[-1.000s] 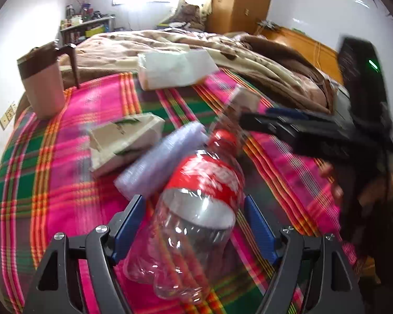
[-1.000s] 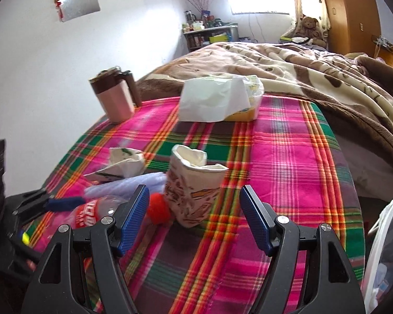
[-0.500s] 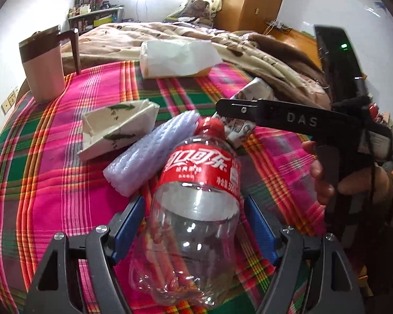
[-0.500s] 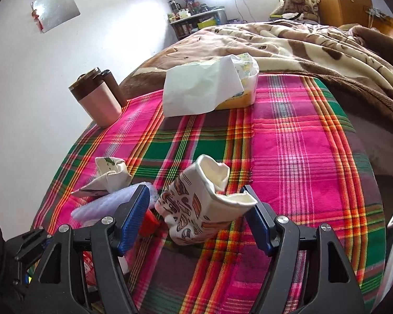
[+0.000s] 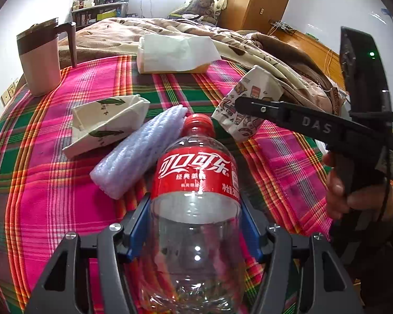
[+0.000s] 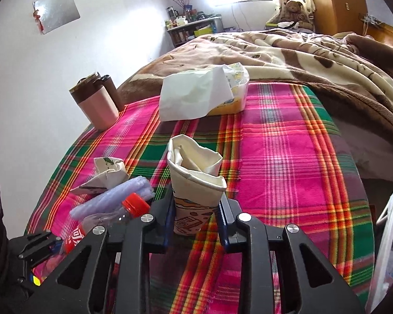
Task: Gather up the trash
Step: 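Grasp Coca-Cola bottle with left tool while right tool grasps crumpled paper cup, then carry bottle with left tool while right tool carries paper cup to wastebasket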
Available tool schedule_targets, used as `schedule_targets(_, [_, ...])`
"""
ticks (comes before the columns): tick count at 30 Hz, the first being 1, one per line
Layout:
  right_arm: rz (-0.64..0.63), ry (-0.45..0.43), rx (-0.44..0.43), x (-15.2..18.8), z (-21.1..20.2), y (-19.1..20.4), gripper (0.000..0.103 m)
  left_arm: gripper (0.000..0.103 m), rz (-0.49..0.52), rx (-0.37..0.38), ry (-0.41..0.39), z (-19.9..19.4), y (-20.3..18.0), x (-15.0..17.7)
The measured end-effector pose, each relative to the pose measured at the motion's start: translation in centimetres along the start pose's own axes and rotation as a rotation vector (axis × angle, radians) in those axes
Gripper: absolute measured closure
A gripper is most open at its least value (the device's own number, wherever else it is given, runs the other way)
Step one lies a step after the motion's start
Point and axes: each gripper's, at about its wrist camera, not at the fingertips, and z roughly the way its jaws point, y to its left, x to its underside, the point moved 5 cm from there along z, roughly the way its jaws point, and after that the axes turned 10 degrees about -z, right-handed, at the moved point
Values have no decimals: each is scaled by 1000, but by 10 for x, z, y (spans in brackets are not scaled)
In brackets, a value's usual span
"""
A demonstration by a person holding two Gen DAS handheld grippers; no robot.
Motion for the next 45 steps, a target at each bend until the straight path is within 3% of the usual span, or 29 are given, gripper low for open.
schedule_targets(6, [6,-11,1,5,-11,-3,75,38,-31,-10,27,11,-4,0])
schedule_targets(9, [10,-8,5,10,-17,-5,75,38,-13,-47,20,12,-9,2])
schedule_targets(17, [25,-45,14,19,-41,-11,75,39,-28,-51,-33,-1,-20,2])
schedule_targets(31, [57,-116,81,32,-91,-36,75,39,-14,-14,-96,-23,-55,2])
schedule_targets(45, [93,-172,174,46,-143,-76,75,39,41,72,-144,-31,-120,-2])
